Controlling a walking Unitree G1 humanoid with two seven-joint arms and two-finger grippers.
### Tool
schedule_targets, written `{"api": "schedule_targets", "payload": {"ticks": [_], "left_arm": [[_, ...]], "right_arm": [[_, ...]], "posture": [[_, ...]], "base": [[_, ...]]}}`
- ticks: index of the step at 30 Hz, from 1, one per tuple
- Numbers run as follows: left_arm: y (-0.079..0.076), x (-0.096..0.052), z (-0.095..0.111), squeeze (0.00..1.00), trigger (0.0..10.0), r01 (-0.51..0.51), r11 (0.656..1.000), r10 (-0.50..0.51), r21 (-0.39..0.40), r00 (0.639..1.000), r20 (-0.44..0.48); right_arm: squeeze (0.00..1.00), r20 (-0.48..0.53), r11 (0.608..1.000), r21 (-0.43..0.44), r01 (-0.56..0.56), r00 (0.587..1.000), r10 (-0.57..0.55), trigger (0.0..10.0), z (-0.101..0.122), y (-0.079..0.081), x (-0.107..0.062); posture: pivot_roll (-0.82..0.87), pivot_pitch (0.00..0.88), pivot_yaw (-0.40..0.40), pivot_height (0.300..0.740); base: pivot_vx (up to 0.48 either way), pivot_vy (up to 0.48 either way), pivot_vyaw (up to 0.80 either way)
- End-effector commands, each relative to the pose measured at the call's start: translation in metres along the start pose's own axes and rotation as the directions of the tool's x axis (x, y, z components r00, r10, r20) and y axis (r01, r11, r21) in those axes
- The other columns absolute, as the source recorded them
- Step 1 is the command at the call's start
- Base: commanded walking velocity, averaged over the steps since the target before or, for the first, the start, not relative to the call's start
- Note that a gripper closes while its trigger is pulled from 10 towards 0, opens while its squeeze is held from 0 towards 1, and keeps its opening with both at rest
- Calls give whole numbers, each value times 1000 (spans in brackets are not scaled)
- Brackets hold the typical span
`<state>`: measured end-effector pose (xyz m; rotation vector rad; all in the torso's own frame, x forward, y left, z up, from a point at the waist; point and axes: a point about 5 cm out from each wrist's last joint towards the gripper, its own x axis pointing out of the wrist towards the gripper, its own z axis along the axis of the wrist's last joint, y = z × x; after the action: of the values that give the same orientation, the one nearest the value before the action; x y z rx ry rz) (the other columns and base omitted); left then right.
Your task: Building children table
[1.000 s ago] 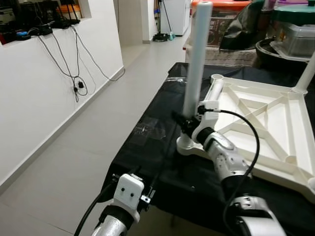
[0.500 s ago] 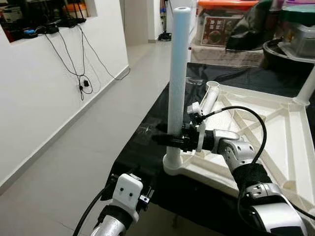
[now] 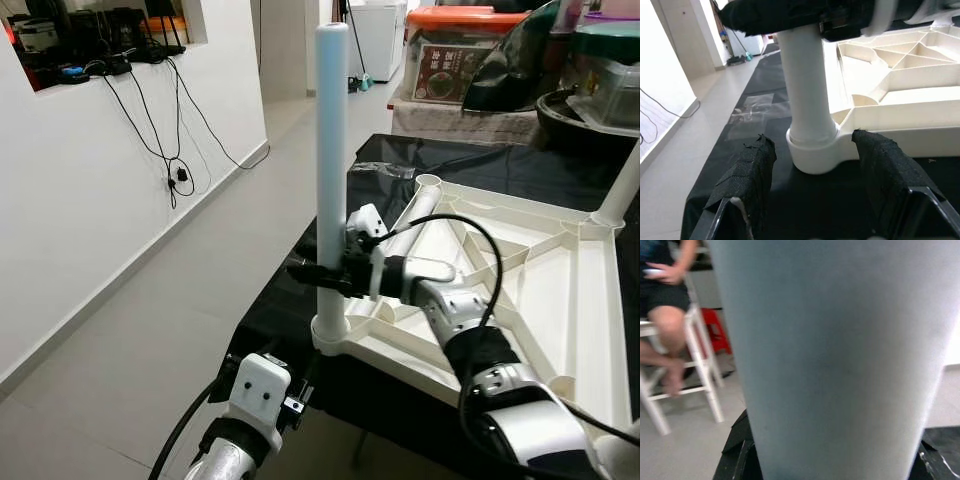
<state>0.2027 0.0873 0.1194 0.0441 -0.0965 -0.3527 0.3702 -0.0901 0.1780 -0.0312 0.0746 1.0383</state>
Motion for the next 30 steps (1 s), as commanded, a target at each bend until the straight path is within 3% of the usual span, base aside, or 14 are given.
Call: {"api": "schedule_targets", "payload": {"ticks": [1, 3, 4, 5, 7, 9, 10, 11, 17, 23, 24, 28, 29, 30], "left_arm": [[1, -1, -5, 0, 10000, -3, 1000, 3, -5, 1000, -24], [1, -1, -5, 0, 10000, -2, 1000, 2, -6, 1000, -25], [1, -1, -5, 0, 10000, -2, 1000, 2, -6, 1000, -25], [1, -1, -5, 0, 10000, -1, 1000, 1, -6, 1000, -25], [1, -1, -5, 0, 10000, -1, 1000, 1, -6, 1000, -25], [1, -1, -5, 0, 10000, 0, 1000, -1, -6, 1000, -25], [1, -1, -5, 0, 10000, 0, 1000, -1, -6, 1000, -25], [1, -1, -5, 0, 10000, 0, 1000, 0, -6, 1000, -25], [2, -1, -5, 0, 10000, 0, 1000, 0, -6, 1000, -24], [2, 0, -5, 0, 10000, 0, 1000, 0, -6, 1000, -24], [1, 0, -5, 0, 10000, -1, 1000, 1, -7, 1000, -24], [1, 0, -5, 0, 10000, -1, 1000, 1, -9, 1000, -24], [0, 1, -5, 0, 10000, -2, 1000, 2, -11, 1000, -23], [0, 1, -5, 0, 10000, -1, 1000, 1, -13, 1000, -23]], "right_arm": [[0, -86, 939, 43, 340, 938, -336, 0, -22, -21, -14], [0, -94, 818, 33, 575, 816, -570, 0, -26, -34, -27], [0, -94, 818, 33, 575, 816, -570, 0, -26, -34, -27], [0, -99, 670, 34, 742, 670, -736, 0, -30, -43, -42], [0, -99, 670, 34, 742, 670, -736, 0, -30, -43, -42], [0, -94, 397, 34, 917, 399, -912, 0, -36, -48, -70], [0, -94, 397, 34, 917, 399, -912, 0, -36, -48, -70], [0, -99, 271, 51, 961, 275, -956, 0, -39, -45, -80], [0, -143, 53, 90, 995, 65, -988, 0, -45, -41, -93], [0, -165, 21, 105, 994, 38, -985, 0, -46, -40, -91], [0, -129, 122, 173, 977, 146, -981, 10000, -41, -40, -78], [125, -93, 188, 198, 962, 210, -973, 10000, -35, -39, -69], [1000, -44, 258, 232, 938, 275, -961, 10000, -29, -37, -60], [1000, 2, 320, 252, 913, 330, -944, 10000, -23, -33, -53]], "posture": [[-29, 0, 20, 740], [-29, 0, 20, 740], [-29, 0, 20, 740], [-29, 0, 20, 740], [-29, 0, 20, 740], [-29, 0, 20, 740], [-29, 0, 20, 740], [-29, 0, 20, 740], [-36, 0, 26, 740], [-36, 0, 26, 740], [-57, 0, 14, 740], [-57, 0, 14, 740], [-57, 0, 14, 740], [-82, 0, 28, 740]], "base": [[0, 0, 0], [0, 0, 0], [0, 0, 0], [0, 0, 0], [0, 0, 0], [0, 0, 0], [0, 0, 0], [0, 0, 0], [0, 0, 0], [0, 0, 0], [0, 0, 0], [0, 0, 0], [0, 0, 0], [0, 0, 0]]}}
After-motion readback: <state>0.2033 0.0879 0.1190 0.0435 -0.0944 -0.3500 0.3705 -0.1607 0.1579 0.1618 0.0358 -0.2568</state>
